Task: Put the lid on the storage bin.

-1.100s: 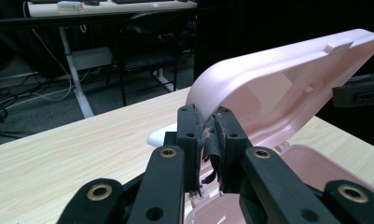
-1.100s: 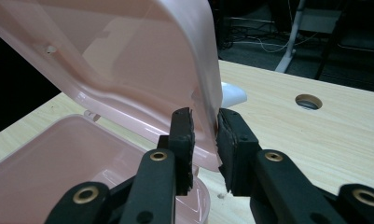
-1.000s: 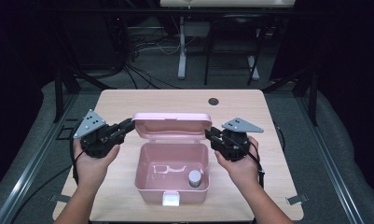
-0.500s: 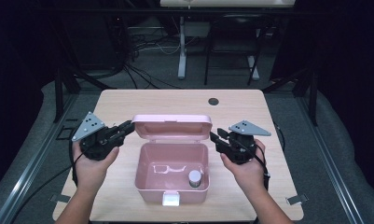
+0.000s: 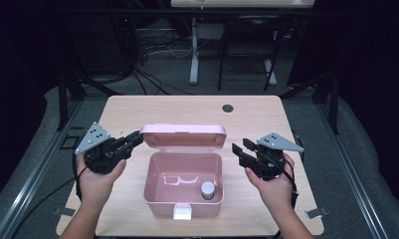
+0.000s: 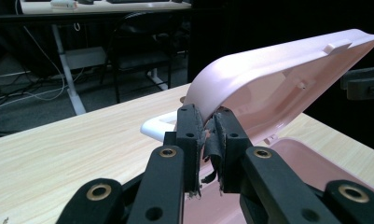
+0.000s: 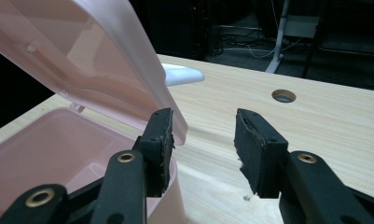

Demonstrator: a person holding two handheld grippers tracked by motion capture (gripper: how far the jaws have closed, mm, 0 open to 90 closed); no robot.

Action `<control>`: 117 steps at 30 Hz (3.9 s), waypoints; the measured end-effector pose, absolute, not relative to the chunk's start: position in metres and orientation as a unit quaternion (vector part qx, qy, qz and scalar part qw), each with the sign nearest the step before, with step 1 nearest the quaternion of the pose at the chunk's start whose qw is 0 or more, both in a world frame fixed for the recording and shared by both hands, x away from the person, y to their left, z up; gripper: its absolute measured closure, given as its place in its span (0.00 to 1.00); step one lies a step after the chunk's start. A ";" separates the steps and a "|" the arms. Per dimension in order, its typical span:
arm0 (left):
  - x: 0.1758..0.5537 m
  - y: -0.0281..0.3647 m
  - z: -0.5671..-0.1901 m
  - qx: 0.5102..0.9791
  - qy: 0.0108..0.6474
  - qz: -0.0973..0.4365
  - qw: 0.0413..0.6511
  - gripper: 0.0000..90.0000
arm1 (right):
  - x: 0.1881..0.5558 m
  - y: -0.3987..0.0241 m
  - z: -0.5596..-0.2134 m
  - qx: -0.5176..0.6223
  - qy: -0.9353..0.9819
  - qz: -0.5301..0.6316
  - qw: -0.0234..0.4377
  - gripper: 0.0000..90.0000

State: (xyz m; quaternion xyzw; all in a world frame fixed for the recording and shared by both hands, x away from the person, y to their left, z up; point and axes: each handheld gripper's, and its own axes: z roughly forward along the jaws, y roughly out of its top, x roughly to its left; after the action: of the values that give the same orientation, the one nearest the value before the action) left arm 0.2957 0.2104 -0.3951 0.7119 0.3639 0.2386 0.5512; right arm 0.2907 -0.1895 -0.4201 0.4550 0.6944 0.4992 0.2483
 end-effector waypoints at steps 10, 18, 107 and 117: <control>0.290 0.212 -0.398 0.712 0.362 0.235 0.553 0.91 | 0.289 -0.188 -0.419 0.453 0.689 0.508 0.248 0.61; 0.283 0.214 -0.401 0.711 0.361 0.228 0.558 0.90 | 0.288 -0.186 -0.419 0.451 0.688 0.511 0.247 0.59; 0.225 0.221 -0.438 0.740 0.355 0.197 0.536 0.84 | 0.270 -0.203 -0.455 0.472 0.667 0.515 0.259 0.47; 0.221 0.221 -0.443 0.741 0.356 0.194 0.536 0.84 | 0.270 -0.202 -0.457 0.471 0.669 0.515 0.257 0.47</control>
State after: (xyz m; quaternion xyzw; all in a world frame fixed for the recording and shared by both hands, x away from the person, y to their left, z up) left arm 0.2206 0.2213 -0.4432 0.7405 0.3561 0.1944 0.5358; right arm 0.2703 -0.2018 -0.4570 0.4706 0.6685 0.5152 0.2573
